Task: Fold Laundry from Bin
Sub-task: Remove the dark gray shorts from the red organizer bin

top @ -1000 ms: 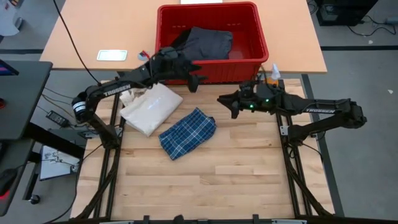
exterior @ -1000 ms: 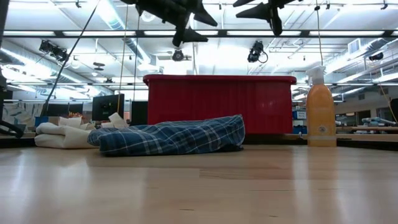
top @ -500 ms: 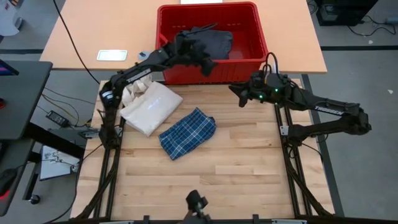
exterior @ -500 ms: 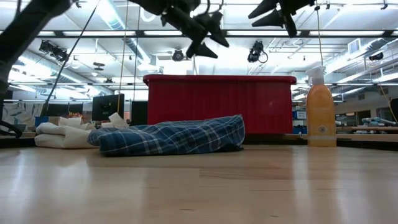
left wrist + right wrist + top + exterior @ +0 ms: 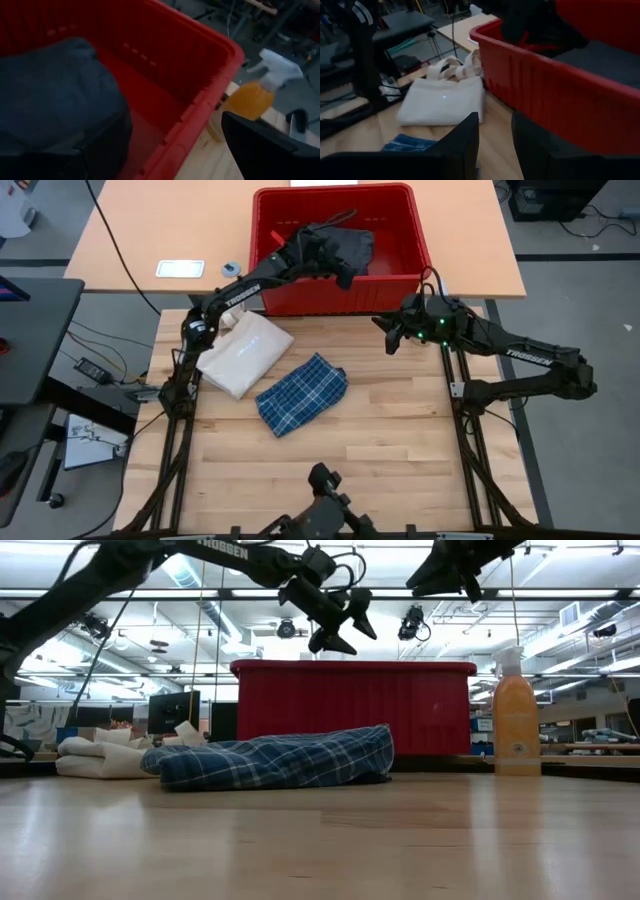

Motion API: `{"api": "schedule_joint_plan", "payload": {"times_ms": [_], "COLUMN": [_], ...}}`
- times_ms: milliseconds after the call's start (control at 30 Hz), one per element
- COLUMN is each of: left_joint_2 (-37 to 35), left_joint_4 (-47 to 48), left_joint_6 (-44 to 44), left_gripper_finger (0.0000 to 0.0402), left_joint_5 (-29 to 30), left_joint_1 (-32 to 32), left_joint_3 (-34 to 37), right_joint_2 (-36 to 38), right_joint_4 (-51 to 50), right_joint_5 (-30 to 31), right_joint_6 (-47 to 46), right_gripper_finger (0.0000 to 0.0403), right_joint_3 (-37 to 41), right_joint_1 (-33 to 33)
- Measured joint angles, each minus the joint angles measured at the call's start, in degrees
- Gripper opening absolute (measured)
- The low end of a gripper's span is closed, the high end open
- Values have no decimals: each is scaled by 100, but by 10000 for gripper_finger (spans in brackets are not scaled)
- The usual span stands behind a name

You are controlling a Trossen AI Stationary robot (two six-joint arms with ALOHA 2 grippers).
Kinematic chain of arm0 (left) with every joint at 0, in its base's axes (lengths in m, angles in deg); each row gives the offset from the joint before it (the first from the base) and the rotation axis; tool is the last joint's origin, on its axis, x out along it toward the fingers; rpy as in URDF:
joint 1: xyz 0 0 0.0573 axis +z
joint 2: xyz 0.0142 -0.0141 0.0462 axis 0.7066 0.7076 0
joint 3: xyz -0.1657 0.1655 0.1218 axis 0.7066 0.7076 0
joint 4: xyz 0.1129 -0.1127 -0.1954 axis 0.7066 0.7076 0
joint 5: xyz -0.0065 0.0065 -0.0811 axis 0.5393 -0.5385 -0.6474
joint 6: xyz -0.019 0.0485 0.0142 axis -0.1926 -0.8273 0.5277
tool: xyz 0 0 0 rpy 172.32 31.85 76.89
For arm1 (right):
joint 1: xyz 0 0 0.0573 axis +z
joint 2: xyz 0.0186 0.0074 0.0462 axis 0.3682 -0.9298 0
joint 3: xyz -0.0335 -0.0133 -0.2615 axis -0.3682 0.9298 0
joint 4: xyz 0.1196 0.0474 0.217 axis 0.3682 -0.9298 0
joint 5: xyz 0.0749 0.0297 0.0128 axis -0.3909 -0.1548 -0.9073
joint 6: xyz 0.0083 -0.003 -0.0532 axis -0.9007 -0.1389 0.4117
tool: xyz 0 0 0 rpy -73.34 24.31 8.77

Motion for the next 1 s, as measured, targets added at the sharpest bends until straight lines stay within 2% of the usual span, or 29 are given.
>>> {"api": "schedule_joint_plan", "payload": {"times_ms": [167, 333, 400, 633, 1000], "left_joint_2": [234, 397, 465, 676, 660], "left_joint_4": [-126, -279, -594, -1398, 127], "left_joint_6": [58, 25, -147, -546, -284], "left_gripper_finger": [334, 334, 334, 334, 334], "left_joint_5": [81, 192, 416, 635, 633], "left_joint_1": [153, 379, 430, 602, 970], "left_joint_3": [-361, -351, -357, -351, -346], "right_joint_2": [0, -2, -2, -84, -281], "right_joint_4": [186, 181, 167, 297, 440], "right_joint_5": [143, 530, 563, 596, 102], "right_joint_6": [145, 196, 227, 413, 335], "right_gripper_finger": [125, 125, 125, 125, 125], "right_joint_3": [0, 0, 0, 0, 2], "right_joint_1": [-241, -570, -752, -1356, -1943]}}
